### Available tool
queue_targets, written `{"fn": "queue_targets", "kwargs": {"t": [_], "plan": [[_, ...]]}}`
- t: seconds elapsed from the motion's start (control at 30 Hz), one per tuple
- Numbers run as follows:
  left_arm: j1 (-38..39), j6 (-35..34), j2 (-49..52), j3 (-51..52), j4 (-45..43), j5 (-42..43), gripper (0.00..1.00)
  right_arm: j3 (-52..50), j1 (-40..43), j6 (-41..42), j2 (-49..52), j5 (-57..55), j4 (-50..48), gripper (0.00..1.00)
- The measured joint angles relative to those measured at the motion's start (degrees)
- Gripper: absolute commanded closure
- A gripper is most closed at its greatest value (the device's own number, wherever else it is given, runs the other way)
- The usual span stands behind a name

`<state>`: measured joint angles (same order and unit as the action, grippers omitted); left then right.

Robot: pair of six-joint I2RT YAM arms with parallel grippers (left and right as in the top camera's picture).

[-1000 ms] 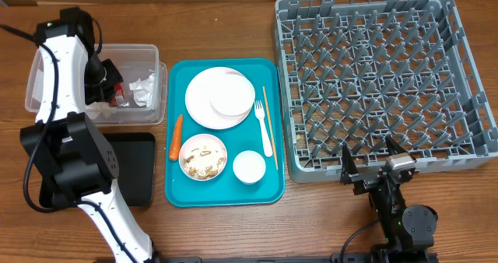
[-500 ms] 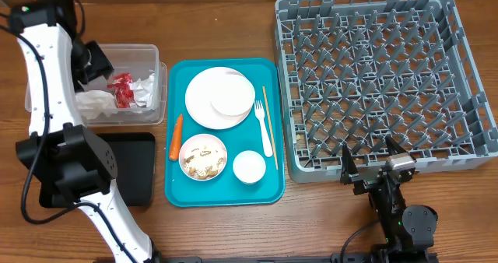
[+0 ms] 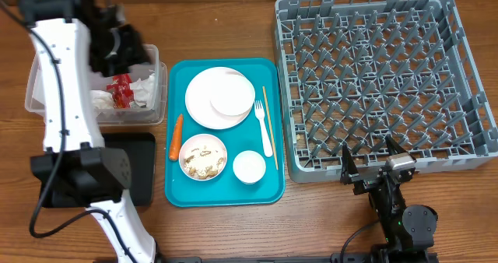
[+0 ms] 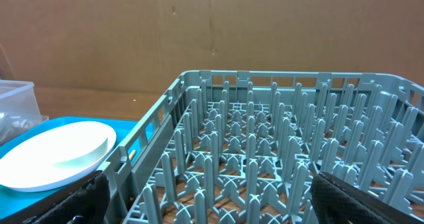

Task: Sort waste into correct bins and load items into the dishwasher
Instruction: 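Lift the red wrappers and drop them into the clear bin, then move the left gripper over the teal tray toward the white cup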

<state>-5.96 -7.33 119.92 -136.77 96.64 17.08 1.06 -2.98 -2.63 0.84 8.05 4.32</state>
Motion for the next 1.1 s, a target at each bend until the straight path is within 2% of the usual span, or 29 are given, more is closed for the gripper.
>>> {"fn": "queue_targets", "kwargs": {"t": [0.1, 0.37, 0.67, 0.8, 1.1], "plan": [[4.9, 1.5, -1.8, 0.0, 0.0, 1.9, 0.48, 0.0, 0.0, 0.0, 0.0, 0.0, 0.0, 0.00], [20.2, 1.9, -4.8, -0.1, 0.0, 2.5, 0.48, 0.0, 0.0, 0.0, 0.0, 0.0, 0.0, 0.00], [36.0, -5.0, -4.8, 2.5, 0.0, -12.9, 0.38, 0.0, 0.0, 0.0, 0.0, 0.0, 0.0, 0.00], [39.6, -6.9, -4.8, 7.0, -2.4, -16.3, 0.46, 0.0, 0.0, 0.0, 0.0, 0.0, 0.0, 0.00], [40.8, -10.1, -4.9, 19.0, -8.2, -19.1, 0.47, 0.0, 0.0, 0.0, 0.0, 0.0, 0.0, 0.00]]}}
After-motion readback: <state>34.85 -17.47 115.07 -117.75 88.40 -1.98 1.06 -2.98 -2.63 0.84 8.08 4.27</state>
